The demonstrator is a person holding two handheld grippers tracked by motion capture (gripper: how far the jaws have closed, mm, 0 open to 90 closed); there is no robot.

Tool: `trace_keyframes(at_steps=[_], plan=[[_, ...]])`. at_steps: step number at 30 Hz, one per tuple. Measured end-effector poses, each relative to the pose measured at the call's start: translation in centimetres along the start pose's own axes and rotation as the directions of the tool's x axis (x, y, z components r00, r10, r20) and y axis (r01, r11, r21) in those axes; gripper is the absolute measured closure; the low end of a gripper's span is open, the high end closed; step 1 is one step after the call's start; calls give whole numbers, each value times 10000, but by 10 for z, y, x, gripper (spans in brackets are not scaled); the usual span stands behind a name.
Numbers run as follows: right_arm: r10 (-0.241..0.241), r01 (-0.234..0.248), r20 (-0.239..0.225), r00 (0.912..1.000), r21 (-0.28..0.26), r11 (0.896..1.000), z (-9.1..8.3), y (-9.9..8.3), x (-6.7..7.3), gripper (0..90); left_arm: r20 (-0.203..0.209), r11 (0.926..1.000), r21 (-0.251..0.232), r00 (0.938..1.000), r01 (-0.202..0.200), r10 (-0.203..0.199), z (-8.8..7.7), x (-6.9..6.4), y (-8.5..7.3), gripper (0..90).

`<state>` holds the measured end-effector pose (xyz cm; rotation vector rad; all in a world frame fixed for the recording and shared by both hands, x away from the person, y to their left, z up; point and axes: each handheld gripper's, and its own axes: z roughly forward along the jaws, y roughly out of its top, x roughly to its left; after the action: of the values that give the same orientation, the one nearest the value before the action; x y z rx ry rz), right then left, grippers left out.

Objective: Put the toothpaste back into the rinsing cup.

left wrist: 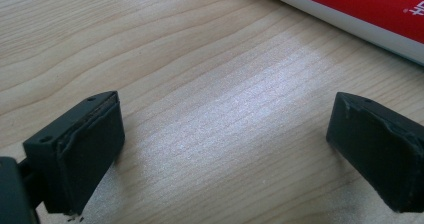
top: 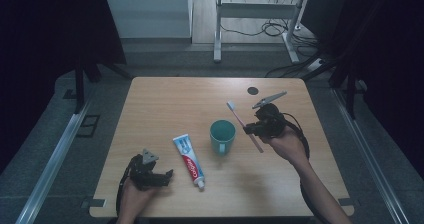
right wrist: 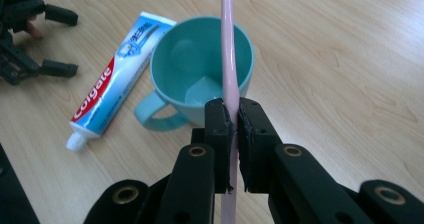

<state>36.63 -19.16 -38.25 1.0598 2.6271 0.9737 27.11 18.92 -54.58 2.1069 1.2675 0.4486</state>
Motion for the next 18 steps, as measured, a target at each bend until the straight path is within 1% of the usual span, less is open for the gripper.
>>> trace_keyframes(at_steps=[10, 11, 18], plan=[[-33, 31, -51, 10000, -395, 9992, 7, 13, 4, 833, 3, 10000, 0, 10000, -1, 1, 0, 0, 0, 21], [-29, 27, -36, 10000, -508, 9987, 8, 16, 5, 834, 1, 10000, 1, 10000, -1, 1, 0, 0, 0, 21], [-69, 64, -69, 10000, -727, 9973, 14, 26, 7, 834, 1, 10000, 0, 10000, 1, -1, 0, 0, 0, 21]])
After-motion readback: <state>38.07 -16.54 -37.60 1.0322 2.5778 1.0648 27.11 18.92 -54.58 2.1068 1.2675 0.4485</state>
